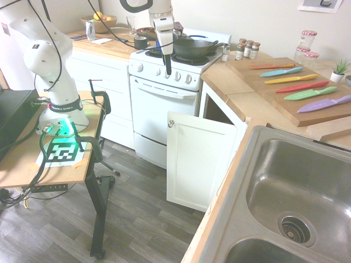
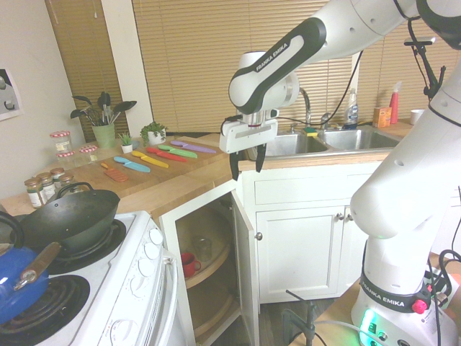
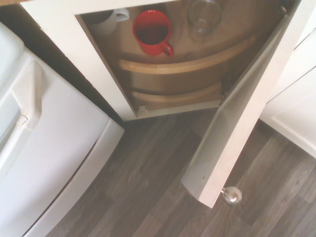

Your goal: Close the cabinet

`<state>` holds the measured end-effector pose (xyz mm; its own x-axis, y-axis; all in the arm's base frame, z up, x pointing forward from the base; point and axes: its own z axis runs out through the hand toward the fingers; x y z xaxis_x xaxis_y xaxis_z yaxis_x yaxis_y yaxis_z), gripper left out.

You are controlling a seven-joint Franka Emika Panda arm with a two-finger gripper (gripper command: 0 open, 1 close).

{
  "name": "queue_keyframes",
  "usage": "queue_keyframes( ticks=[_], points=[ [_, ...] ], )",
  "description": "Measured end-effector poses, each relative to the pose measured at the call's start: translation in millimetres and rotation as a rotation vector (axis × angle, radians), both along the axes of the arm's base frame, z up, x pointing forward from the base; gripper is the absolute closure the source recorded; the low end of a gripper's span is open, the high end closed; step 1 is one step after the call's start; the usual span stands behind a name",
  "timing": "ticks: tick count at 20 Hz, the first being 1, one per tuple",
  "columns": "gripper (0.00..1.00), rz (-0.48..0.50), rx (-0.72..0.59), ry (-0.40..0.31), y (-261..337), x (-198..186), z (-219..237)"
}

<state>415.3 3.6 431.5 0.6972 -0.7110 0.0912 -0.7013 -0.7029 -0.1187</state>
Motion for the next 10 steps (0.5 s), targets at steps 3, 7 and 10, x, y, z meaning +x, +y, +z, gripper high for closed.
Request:
queue_keyframes(
  ticks=[3,7,10],
  points=[
    [0.0,-0.002,0.002,-0.002,-0.5,0.6,-0.5],
    [0.0,0.002,-0.025,-0.038,-7.1,9.3,-8.7],
    [0.0,0.0,-0.075,-0.06,-24.5,19.2,-27.0]
  ],
)
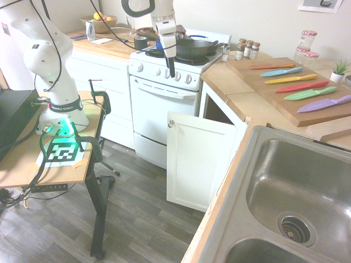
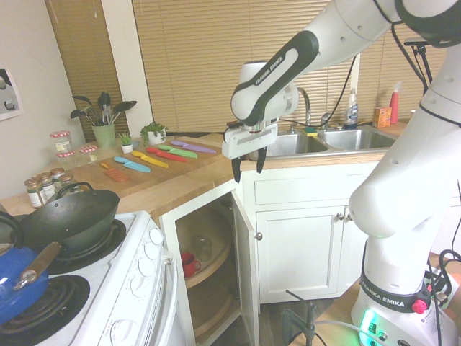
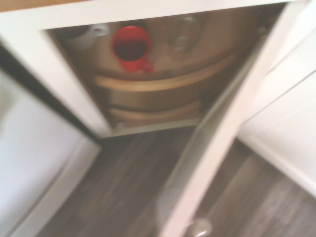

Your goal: Close the cabinet

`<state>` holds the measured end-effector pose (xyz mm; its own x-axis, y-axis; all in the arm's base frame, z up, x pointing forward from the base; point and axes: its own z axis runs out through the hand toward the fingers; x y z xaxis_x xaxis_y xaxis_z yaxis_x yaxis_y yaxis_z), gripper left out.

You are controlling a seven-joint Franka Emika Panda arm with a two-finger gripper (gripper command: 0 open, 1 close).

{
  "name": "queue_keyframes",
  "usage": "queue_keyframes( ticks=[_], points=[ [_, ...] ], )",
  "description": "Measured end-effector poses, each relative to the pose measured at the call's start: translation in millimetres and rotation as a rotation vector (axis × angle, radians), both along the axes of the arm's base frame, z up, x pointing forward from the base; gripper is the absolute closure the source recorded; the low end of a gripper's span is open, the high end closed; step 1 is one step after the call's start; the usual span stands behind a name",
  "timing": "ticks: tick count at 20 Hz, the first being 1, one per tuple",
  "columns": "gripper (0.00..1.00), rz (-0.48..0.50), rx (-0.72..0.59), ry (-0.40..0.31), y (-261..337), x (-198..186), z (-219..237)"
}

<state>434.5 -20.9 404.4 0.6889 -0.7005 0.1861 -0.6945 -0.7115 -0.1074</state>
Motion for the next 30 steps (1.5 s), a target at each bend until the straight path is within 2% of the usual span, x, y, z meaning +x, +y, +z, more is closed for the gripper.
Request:
queue_keyframes(
  ticks=[5,16,22,30],
  points=[
    [0.0,-0.044,-0.062,-0.011,-34.8,16.7,-38.8],
    [0.0,-0.124,0.016,0.06,-114.6,67.4,-133.9],
    [0.0,-0.1,0.046,0.096,-115.3,95.7,-172.0],
    [0.0,-0.071,0.015,0.118,-109.0,96.7,-184.6]
  ],
)
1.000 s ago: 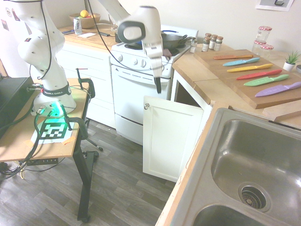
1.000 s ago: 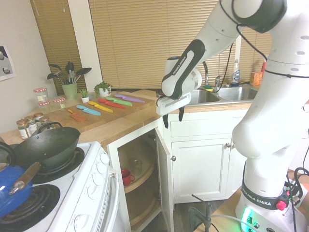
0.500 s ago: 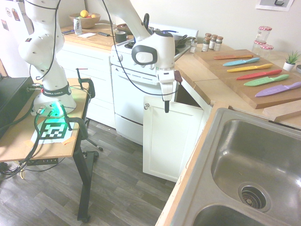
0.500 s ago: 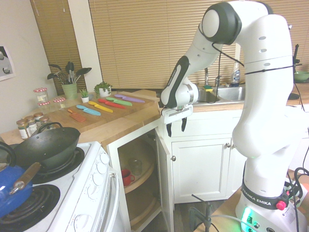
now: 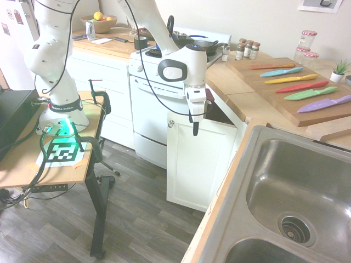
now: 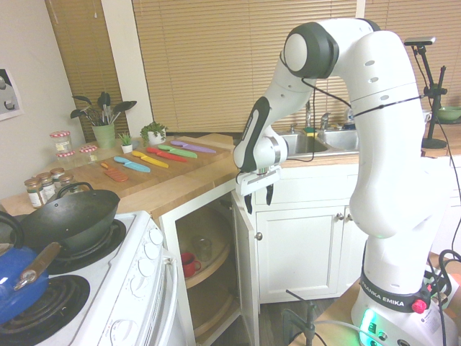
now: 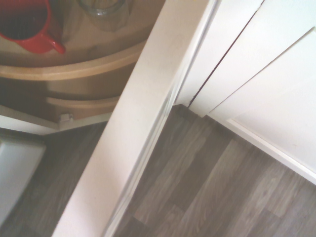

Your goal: Close the cabinet

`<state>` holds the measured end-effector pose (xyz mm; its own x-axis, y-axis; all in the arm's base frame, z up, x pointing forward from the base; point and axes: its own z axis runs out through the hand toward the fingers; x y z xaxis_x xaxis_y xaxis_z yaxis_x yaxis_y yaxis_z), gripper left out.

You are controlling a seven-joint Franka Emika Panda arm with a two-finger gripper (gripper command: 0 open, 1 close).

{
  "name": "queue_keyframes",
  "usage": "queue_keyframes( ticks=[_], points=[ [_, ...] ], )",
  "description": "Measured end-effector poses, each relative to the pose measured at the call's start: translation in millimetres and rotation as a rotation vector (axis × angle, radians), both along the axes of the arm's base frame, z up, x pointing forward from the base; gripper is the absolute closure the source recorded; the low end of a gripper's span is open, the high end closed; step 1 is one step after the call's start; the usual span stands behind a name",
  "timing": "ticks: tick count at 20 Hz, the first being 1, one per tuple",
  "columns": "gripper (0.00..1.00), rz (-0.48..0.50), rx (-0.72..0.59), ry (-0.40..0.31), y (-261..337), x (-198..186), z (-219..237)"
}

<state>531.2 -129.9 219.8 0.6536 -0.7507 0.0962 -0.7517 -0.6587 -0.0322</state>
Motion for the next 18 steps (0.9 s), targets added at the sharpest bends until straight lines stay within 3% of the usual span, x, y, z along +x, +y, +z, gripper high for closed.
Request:
queue_keyframes(
  ticks=[4,5,18],
  points=[
    [0.0,0.016,-0.014,0.019,-0.3,-1.6,-8.9],
    [1.0,0.026,-0.018,0.019,0.7,-1.2,-10.1],
    [1.0,0.101,-0.041,0.011,8.3,-0.7,-12.8]
  ],
)
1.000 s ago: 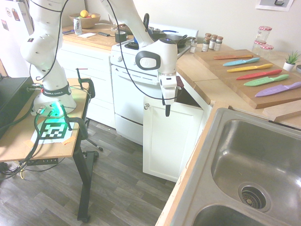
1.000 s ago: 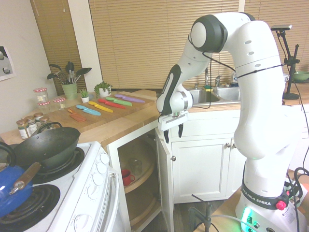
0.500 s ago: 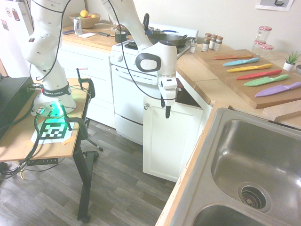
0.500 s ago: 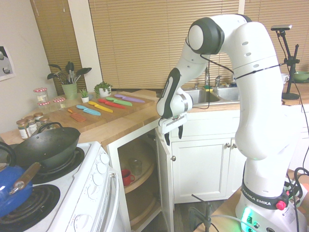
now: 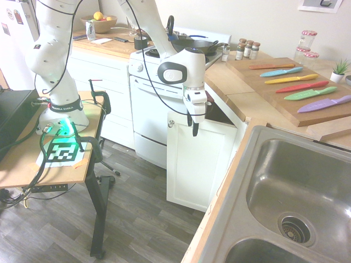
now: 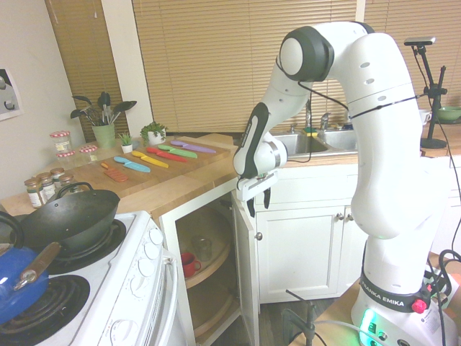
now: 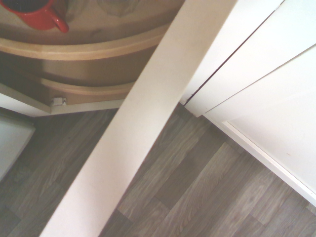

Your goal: Close the cabinet

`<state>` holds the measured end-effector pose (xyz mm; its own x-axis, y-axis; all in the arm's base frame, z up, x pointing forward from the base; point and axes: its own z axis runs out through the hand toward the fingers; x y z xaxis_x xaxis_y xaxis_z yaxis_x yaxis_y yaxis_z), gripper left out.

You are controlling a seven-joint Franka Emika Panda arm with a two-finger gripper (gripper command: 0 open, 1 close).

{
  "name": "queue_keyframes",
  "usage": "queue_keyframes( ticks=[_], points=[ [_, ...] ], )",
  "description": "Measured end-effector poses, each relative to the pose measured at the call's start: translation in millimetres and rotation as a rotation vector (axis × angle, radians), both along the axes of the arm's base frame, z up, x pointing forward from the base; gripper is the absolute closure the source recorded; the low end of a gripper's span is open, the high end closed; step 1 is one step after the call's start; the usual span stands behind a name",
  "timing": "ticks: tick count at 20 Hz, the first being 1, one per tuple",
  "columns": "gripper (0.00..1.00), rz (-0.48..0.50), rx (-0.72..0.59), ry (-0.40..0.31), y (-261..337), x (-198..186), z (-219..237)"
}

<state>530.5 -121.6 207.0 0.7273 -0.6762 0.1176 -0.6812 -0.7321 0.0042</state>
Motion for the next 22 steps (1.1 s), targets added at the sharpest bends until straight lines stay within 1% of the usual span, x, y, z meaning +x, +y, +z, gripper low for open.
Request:
queue_keyframes(
  ticks=[18,22],
  points=[
    [1.0,0.065,-0.044,-0.014,10.9,-3.1,-11.4],
    [1.0,0.104,-0.071,-0.018,14.8,-5.3,-12.8]
  ],
)
